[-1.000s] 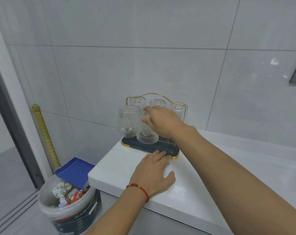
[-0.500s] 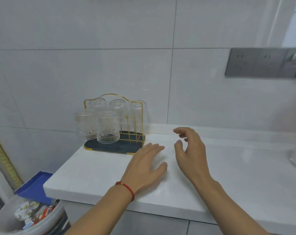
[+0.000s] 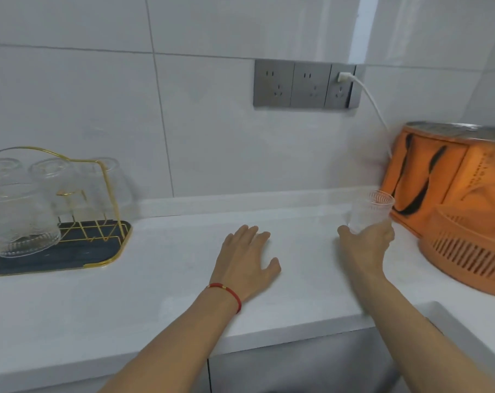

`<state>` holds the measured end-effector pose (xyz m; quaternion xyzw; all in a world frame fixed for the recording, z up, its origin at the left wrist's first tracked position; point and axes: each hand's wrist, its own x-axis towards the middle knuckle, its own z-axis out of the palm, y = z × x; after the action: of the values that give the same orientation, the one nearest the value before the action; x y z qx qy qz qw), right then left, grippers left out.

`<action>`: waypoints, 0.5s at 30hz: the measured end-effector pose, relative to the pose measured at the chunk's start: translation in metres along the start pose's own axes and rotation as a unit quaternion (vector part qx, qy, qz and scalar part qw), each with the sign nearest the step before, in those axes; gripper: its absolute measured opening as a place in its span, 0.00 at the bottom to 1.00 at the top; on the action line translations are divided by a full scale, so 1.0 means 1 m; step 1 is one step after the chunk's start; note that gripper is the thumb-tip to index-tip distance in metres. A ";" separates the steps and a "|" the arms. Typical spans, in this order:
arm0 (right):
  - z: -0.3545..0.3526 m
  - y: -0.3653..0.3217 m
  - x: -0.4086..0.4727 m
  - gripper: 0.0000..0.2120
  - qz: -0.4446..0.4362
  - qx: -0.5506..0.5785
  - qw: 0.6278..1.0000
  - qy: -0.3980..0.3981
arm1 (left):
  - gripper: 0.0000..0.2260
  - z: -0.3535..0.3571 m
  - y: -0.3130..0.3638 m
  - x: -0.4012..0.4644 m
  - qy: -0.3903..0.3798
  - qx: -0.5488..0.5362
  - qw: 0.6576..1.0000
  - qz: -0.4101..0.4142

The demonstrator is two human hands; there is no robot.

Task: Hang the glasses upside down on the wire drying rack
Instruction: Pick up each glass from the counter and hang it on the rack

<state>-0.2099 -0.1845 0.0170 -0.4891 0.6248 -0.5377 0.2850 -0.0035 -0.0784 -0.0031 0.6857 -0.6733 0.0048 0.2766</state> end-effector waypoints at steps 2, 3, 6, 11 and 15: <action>0.005 0.001 0.022 0.48 0.007 0.000 1.000 0.015 | 0.26 0.004 -0.003 -0.001 0.017 -0.006 1.000 0.005; 0.008 0.002 0.032 0.49 0.011 -0.005 1.000 0.023 | 0.26 0.005 -0.004 -0.002 0.026 -0.009 1.000 0.008; 0.019 0.007 0.049 0.46 0.008 -0.045 0.997 0.062 | 0.25 0.005 -0.005 -0.002 0.040 -0.016 0.999 0.014; 0.019 0.013 0.046 0.42 -0.028 -0.051 0.996 0.065 | 0.26 0.001 -0.002 -0.001 0.045 -0.035 0.998 0.011; 0.018 -0.001 0.011 0.42 -0.169 -0.027 0.985 -0.006 | 0.29 -0.005 0.000 -0.002 0.050 -0.097 0.994 0.000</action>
<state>-0.1977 -0.2019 0.0153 -0.5983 0.5460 -0.5580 0.1805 -0.0020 -0.0745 0.0002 0.6547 -0.6558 -0.0259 0.3751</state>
